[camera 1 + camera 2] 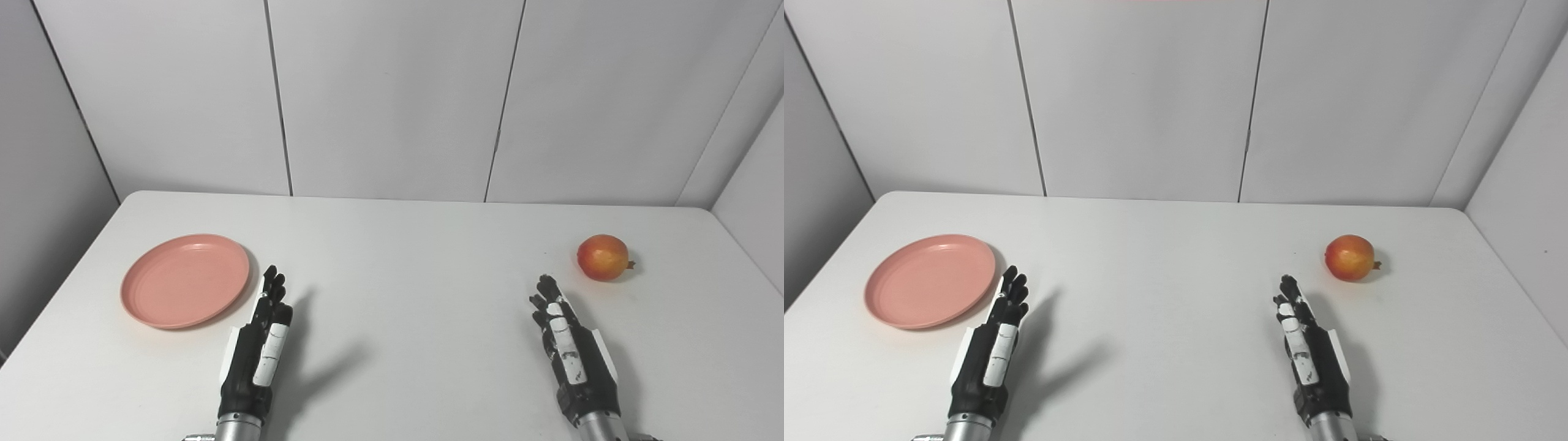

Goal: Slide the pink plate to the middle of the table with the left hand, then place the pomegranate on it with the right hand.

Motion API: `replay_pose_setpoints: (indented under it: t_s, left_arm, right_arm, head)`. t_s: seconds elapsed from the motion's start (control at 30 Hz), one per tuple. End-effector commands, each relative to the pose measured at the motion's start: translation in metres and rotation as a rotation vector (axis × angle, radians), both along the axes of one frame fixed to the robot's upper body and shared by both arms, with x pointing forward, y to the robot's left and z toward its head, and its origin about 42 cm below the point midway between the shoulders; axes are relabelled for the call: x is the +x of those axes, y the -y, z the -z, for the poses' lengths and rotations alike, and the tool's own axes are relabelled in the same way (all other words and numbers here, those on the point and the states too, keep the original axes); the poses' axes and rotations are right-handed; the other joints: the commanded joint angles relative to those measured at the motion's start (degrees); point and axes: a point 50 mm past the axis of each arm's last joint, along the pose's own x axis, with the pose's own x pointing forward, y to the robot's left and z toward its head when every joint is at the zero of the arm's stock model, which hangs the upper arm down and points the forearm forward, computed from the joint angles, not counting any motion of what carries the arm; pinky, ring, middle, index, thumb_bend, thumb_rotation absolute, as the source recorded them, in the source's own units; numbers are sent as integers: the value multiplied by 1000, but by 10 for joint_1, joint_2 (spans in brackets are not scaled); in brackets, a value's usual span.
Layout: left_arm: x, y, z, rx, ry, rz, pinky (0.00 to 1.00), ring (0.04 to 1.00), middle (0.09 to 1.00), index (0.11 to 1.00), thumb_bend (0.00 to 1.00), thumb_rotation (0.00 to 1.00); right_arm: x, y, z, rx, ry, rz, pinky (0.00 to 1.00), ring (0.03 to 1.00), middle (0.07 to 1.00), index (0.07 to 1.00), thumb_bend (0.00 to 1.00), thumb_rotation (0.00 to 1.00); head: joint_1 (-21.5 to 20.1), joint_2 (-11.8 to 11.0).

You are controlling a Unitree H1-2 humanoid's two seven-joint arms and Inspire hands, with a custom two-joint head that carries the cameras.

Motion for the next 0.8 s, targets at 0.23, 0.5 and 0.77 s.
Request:
replay_pose_setpoints:
  t_s: [0.23,0.5,0.77]
  left_arm:
    - [-5,-11,3,8,-32,14,1000,1000,1000,1000,890,908]
    - [-1,-2,14,28,-36,11,1000,1000,1000,1000,853,934]
    - [-1,13,20,38,-46,13,1000,1000,1000,1000,812,939]
  right_arm:
    - [4,0,-6,1,55,-4,1000,971,971,945,780,844]
    - [7,9,6,5,51,3,1000,977,976,952,756,850]
    - [6,25,18,17,42,12,1000,978,978,948,764,832]
  head:
    - [5,-2]
    - [56,-43]
    - [102,-76]
